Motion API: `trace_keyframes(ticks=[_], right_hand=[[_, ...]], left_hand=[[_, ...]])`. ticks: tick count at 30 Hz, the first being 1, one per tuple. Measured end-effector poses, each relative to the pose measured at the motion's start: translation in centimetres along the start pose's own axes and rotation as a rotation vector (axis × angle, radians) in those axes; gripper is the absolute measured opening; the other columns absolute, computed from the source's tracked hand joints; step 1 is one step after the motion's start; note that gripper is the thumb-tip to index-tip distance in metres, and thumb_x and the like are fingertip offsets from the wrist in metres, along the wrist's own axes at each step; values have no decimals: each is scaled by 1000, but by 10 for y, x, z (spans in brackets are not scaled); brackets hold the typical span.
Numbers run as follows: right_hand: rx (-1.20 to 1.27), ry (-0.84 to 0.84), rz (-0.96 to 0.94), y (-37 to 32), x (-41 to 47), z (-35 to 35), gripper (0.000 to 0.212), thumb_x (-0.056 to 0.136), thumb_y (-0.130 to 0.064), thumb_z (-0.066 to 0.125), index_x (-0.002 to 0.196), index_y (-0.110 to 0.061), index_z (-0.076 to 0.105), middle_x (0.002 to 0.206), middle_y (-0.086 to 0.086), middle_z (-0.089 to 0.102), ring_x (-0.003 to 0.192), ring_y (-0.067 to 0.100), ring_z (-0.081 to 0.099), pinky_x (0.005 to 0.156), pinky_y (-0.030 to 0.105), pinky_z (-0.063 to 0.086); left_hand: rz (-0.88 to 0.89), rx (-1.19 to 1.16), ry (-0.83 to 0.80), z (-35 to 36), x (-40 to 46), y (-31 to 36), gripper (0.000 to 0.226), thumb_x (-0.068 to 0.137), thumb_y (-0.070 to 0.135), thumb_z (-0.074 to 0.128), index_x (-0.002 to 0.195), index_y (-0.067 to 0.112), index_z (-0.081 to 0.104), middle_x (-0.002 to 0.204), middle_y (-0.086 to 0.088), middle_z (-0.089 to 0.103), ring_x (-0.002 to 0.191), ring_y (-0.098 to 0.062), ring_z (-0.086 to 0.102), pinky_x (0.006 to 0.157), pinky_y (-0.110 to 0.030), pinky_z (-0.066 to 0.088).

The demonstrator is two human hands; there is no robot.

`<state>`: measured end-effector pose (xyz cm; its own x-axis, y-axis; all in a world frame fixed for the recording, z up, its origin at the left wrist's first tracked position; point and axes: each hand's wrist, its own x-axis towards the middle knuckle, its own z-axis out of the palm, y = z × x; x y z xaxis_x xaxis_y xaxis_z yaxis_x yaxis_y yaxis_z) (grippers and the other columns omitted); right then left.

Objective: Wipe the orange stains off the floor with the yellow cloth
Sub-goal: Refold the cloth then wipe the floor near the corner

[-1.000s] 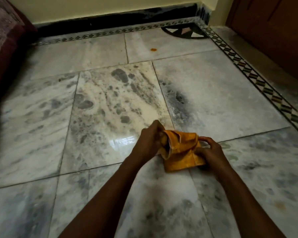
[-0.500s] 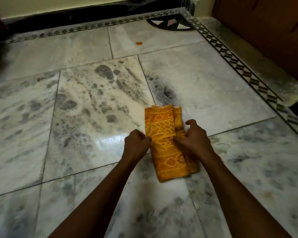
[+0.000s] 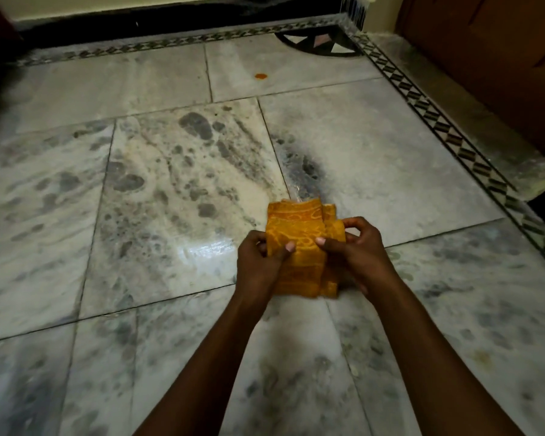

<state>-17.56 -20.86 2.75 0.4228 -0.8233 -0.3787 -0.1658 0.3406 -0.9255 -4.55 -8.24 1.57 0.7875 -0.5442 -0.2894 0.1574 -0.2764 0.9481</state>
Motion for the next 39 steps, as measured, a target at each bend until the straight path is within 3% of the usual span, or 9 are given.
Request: trace_keyframes(ticks=[4, 7, 11, 14, 17, 22, 28, 34, 39], right_hand=[[-35, -51, -233, -26, -27, -8, 87, 67, 11, 91, 138, -24, 58, 91, 17, 79, 84, 23, 80, 69, 33, 66], [-183, -106, -312, -39, -37, -13, 63, 65, 15, 89, 119, -13, 75, 97, 6, 78, 83, 7, 77, 65, 21, 62], [-536, -59, -469, -39, -44, -16, 42, 65, 5, 85, 96, -23, 82, 97, -4, 75, 93, 13, 71, 78, 27, 58], [-684, -6, -530, -39, -46, -17, 34, 63, -2, 87, 81, -30, 80, 109, -3, 56, 107, 18, 58, 85, 32, 52], [-649, -108, -464, -44, -44, -17, 26, 62, -11, 79, 74, -32, 72, 99, -7, 69, 96, 20, 70, 81, 45, 60], [-678, -97, -471, -68, -23, -14, 32, 65, 1, 62, 78, -27, 69, 69, 1, 72, 64, 27, 72, 56, 49, 63], [-700, -44, -645, -90, -9, -8, 32, 59, -17, 64, 83, -38, 65, 90, -11, 74, 91, 18, 73, 80, 54, 59], [-922, -136, -420, -30, 7, -3, 50, 71, -59, 74, 117, -38, 67, 136, -10, 59, 130, 19, 56, 108, 51, 41], [-1198, 45, -227, 34, 63, 54, 88, 92, -85, 36, 165, -36, 23, 177, 4, 7, 162, 33, 3, 125, 63, 13]], left_hand=[[233, -104, -89, -18, -23, 30, 73, 78, -2, 87, 131, 30, 48, 111, -11, 71, 99, -26, 75, 78, -44, 67], [433, 43, -116, -26, -34, 47, 75, 80, -13, 71, 137, 33, 57, 97, -7, 68, 84, -23, 71, 71, -36, 64], [588, 231, -53, -30, -49, 49, 56, 75, -17, 57, 111, 21, 77, 97, 7, 73, 92, -9, 70, 76, -26, 60], [559, 240, -65, -34, -49, 44, 39, 76, 5, 75, 108, 25, 79, 94, 9, 67, 93, -11, 67, 74, -22, 56], [394, 133, -80, -36, -41, 44, 22, 83, 29, 83, 104, 33, 83, 97, 13, 75, 87, -10, 70, 68, -27, 55], [400, 48, -29, -18, -15, 61, 28, 76, 8, 87, 99, 26, 85, 97, 7, 81, 93, -14, 73, 74, -33, 56], [604, 44, 12, -2, 14, 80, 44, 72, 1, 87, 99, 34, 79, 99, 9, 75, 95, -9, 69, 78, -31, 53], [239, 213, 5, -24, 44, -25, 19, 70, 21, 92, 82, 29, 79, 102, -1, 72, 97, -21, 74, 85, -43, 62], [374, 381, 139, -51, 81, -37, 9, 87, 15, 69, 89, 21, 77, 102, 0, 67, 88, -5, 66, 77, -8, 49]])
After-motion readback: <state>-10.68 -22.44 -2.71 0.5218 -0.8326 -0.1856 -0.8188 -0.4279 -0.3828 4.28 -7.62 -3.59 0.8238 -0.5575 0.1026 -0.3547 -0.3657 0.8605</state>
